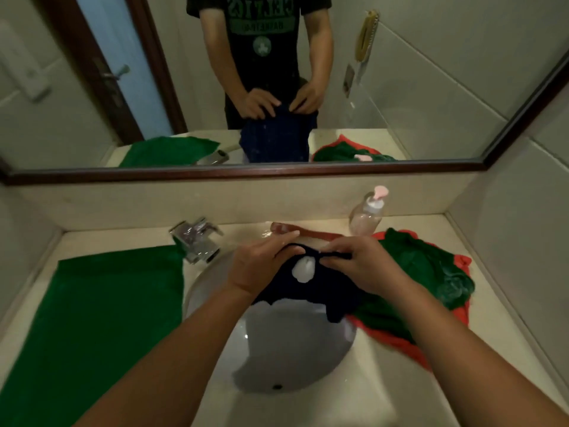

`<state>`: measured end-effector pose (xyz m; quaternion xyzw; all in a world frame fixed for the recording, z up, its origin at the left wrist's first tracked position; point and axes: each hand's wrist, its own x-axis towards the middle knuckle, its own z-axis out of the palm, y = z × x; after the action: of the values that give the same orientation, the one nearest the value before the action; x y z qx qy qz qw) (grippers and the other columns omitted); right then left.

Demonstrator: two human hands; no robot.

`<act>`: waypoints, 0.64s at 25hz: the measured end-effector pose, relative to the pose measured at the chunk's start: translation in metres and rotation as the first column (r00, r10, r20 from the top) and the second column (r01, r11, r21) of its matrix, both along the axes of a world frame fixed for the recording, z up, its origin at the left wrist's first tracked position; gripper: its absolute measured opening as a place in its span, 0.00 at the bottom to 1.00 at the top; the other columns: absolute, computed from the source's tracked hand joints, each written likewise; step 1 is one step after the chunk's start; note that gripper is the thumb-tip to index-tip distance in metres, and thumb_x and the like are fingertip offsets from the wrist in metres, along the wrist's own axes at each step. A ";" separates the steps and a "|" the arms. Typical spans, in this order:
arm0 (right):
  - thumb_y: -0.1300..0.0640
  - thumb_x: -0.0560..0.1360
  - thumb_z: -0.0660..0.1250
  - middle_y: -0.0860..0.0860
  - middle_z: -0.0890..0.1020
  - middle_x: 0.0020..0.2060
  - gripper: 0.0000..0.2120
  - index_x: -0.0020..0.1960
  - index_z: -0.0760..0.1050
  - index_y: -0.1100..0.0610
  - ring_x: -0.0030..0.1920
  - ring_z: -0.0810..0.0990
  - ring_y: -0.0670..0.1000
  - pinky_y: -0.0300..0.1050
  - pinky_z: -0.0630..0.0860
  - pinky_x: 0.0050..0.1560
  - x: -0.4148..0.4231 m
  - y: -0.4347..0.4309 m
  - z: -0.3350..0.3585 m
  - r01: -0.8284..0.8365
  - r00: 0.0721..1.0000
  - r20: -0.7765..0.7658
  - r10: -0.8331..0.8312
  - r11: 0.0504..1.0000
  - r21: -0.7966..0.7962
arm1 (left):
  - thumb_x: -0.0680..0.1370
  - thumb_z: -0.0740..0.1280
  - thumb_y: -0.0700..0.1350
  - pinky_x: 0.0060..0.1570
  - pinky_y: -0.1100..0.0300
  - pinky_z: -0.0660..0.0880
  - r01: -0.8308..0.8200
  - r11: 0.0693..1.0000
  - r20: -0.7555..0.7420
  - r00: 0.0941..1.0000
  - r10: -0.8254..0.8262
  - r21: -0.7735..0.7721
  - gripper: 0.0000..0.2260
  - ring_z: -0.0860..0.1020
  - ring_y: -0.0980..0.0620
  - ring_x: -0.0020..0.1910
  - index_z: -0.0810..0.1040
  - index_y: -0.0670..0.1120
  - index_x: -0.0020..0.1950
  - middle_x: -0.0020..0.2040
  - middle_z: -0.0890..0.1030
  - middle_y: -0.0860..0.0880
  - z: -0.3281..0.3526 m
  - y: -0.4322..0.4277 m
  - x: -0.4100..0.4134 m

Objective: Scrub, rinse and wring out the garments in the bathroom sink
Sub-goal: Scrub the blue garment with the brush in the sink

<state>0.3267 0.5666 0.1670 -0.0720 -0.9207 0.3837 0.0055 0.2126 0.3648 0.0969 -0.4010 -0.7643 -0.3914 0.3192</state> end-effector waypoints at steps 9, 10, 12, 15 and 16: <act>0.53 0.75 0.77 0.40 0.86 0.43 0.06 0.46 0.85 0.41 0.43 0.83 0.38 0.31 0.77 0.45 -0.020 -0.058 -0.040 -0.127 0.919 0.356 0.170 0.982 -0.139 | 0.73 0.73 0.56 0.46 0.65 0.77 0.043 0.985 0.409 0.912 0.030 -0.169 0.16 0.83 0.54 0.42 0.88 0.47 0.54 0.46 0.88 0.50 -0.048 -0.085 0.031; 0.52 0.75 0.76 0.42 0.87 0.44 0.06 0.47 0.85 0.41 0.44 0.84 0.40 0.35 0.78 0.47 -0.027 -0.058 -0.058 -0.117 0.914 0.372 0.164 0.982 -0.145 | 0.74 0.73 0.57 0.47 0.64 0.78 0.036 0.985 0.487 0.872 0.052 -0.171 0.16 0.85 0.53 0.43 0.87 0.48 0.55 0.48 0.87 0.50 -0.061 -0.084 0.029; 0.52 0.77 0.75 0.44 0.86 0.47 0.05 0.51 0.85 0.44 0.48 0.84 0.45 0.35 0.76 0.45 -0.044 -0.054 -0.095 -0.104 0.918 0.369 0.145 0.986 -0.129 | 0.76 0.73 0.55 0.49 0.64 0.76 -0.012 0.972 0.632 0.758 0.161 -0.233 0.15 0.85 0.48 0.48 0.85 0.50 0.60 0.52 0.87 0.49 -0.084 -0.076 0.022; 0.51 0.79 0.72 0.45 0.85 0.53 0.11 0.61 0.83 0.50 0.53 0.81 0.46 0.36 0.76 0.48 -0.078 -0.040 -0.148 -0.102 0.934 0.343 0.100 0.995 -0.014 | 0.79 0.68 0.60 0.51 0.53 0.77 -0.112 0.869 0.671 0.590 0.449 -0.483 0.18 0.82 0.44 0.53 0.79 0.58 0.68 0.55 0.86 0.48 -0.118 -0.047 -0.003; 0.51 0.80 0.70 0.48 0.85 0.55 0.13 0.64 0.82 0.51 0.55 0.82 0.49 0.42 0.78 0.52 -0.090 -0.032 -0.163 -0.087 0.938 0.337 0.076 0.996 0.016 | 0.80 0.66 0.60 0.54 0.52 0.77 -0.119 0.837 0.677 0.531 0.509 -0.535 0.19 0.81 0.44 0.56 0.77 0.59 0.70 0.57 0.85 0.48 -0.130 -0.037 -0.015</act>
<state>0.2366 0.5343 0.0036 -0.0982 -0.9160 0.3515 -0.1664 0.1978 0.3280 -0.0331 -0.0926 -0.9500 -0.2856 -0.0862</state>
